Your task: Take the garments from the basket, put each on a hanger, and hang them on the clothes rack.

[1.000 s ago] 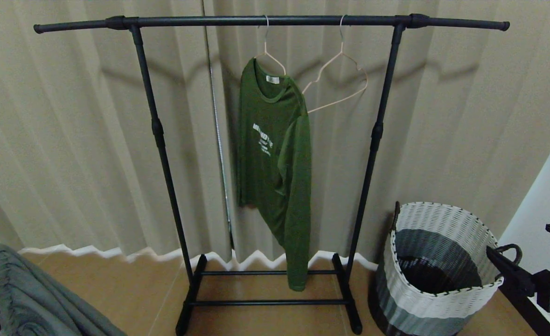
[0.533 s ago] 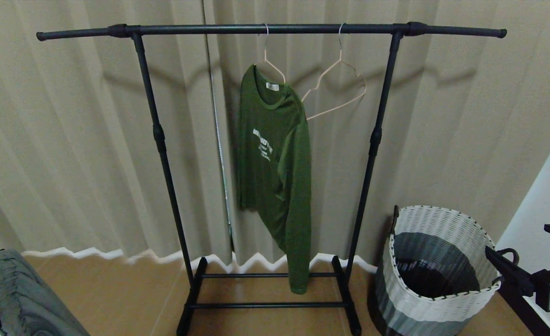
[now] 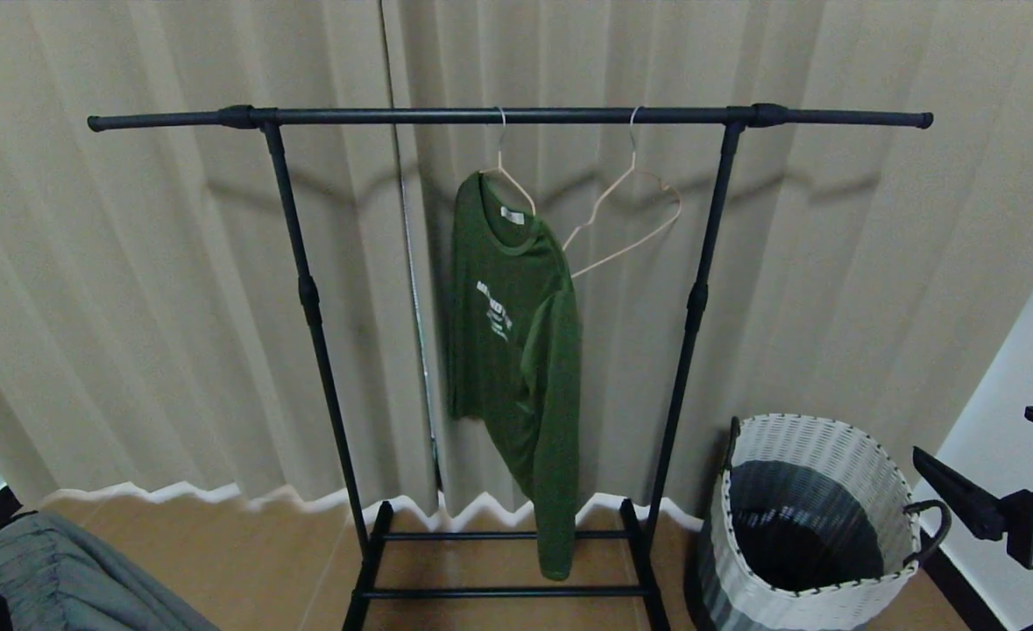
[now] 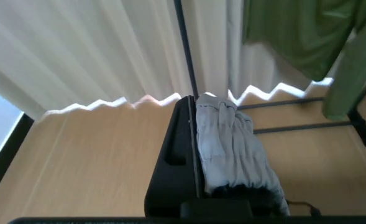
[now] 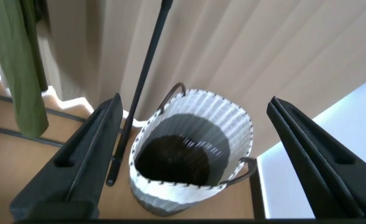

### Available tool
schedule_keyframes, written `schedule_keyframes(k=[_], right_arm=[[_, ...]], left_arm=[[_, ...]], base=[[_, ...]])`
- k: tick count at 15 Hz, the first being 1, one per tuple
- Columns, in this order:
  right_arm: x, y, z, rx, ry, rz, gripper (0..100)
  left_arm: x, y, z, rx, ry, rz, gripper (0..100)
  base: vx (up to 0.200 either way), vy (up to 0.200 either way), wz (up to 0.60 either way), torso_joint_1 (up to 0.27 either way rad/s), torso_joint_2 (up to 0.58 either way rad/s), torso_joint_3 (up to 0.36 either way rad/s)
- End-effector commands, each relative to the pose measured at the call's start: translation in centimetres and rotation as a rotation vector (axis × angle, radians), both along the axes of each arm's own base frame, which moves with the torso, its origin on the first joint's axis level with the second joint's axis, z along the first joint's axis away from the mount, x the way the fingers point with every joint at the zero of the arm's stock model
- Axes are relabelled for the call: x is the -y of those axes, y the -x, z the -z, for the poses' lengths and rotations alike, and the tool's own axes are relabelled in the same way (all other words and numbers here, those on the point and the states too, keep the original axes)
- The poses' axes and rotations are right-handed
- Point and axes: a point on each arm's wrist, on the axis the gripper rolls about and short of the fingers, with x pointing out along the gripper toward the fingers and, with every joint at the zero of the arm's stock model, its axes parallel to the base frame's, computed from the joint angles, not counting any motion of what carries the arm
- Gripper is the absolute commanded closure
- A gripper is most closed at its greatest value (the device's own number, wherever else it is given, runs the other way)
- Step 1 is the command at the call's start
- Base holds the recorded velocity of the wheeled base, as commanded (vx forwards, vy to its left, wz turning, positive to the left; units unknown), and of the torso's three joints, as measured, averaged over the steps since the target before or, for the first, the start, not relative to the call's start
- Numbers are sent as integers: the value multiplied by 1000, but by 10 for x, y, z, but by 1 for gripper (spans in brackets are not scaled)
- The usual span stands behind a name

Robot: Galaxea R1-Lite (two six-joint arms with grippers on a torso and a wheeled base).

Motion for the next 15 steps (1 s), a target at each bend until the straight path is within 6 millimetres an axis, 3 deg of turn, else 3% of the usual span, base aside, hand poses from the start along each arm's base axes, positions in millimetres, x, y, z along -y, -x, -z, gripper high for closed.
schedule_keyframes(k=[1, 9, 15], right_arm=[[0, -5, -2, 1, 0, 3, 0], [0, -10, -3, -7, 0, 0, 0], [1, -11, -5, 7, -2, 6, 0]], left_arm=[[0, 2, 2, 1, 0, 1, 100], [1, 12, 2, 42, -13, 34, 100], [1, 12, 1, 48, -14, 37, 100]], base=[[0, 0, 0, 154, -476, -300], [0, 0, 0, 182, -489, -313], [0, 0, 0, 37, -86, -46]])
